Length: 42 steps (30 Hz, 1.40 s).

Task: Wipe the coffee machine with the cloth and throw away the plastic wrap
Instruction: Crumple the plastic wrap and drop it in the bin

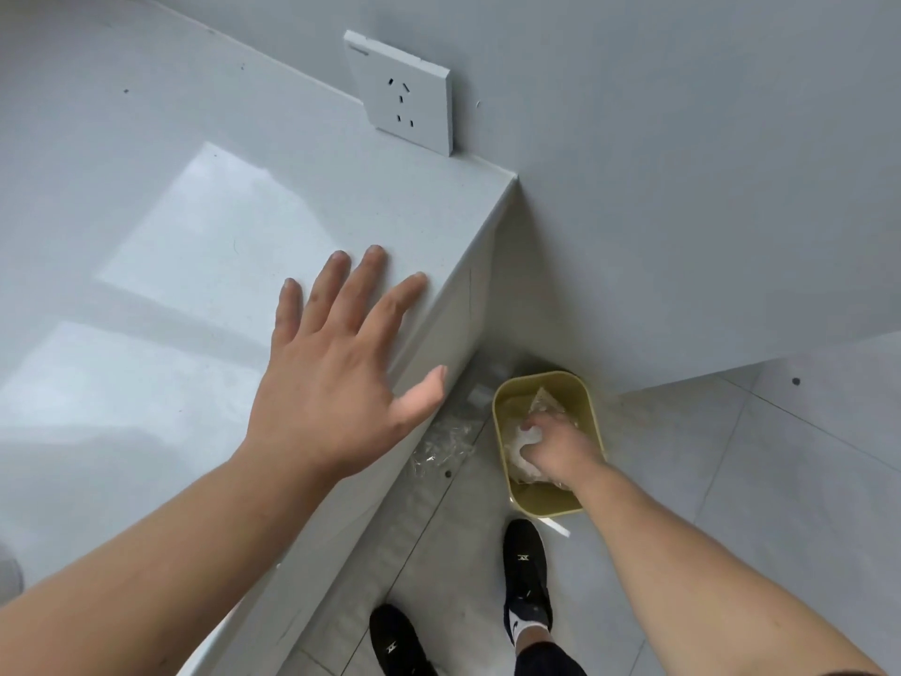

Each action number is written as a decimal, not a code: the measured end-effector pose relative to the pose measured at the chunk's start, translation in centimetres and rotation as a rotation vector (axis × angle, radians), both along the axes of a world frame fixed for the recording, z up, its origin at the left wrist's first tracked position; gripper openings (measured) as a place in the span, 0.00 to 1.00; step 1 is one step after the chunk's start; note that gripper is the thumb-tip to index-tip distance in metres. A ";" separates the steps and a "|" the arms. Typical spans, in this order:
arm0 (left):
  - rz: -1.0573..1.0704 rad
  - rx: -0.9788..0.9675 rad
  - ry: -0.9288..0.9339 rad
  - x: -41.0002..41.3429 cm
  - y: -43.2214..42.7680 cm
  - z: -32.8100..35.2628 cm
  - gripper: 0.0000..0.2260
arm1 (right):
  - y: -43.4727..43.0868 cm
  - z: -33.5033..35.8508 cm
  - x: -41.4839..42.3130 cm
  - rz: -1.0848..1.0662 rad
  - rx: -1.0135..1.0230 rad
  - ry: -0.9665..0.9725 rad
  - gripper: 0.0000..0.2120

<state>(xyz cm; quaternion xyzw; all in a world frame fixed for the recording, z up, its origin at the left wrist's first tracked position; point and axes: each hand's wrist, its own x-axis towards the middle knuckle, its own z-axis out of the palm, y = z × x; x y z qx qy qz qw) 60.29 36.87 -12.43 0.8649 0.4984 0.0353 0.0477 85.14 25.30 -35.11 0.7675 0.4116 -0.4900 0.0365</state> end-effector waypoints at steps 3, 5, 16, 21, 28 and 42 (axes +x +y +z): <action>0.006 0.007 -0.013 0.0 0.0 -0.1 0.35 | -0.4 -1.1 0.2 -0.030 -0.032 0.012 0.31; 0.008 0.005 -0.020 0.0 -0.1 -0.1 0.35 | -0.8 -1.4 0.2 -0.038 -0.038 0.013 0.31; 0.008 0.006 -0.014 0.2 -0.1 0.1 0.35 | -1.4 1.7 1.0 -0.033 -0.022 -0.014 0.40; 0.011 -0.004 -0.006 0.2 -0.2 0.5 0.35 | -1.0 3.8 1.0 0.071 0.022 -0.104 0.41; 0.009 -0.041 0.026 0.2 -0.3 0.9 0.36 | 0.5 8.5 0.8 0.212 0.119 -0.197 0.44; 0.039 -0.276 0.095 0.2 -0.7 5.0 0.40 | 1.1 20.2 0.3 0.276 0.263 -0.261 0.45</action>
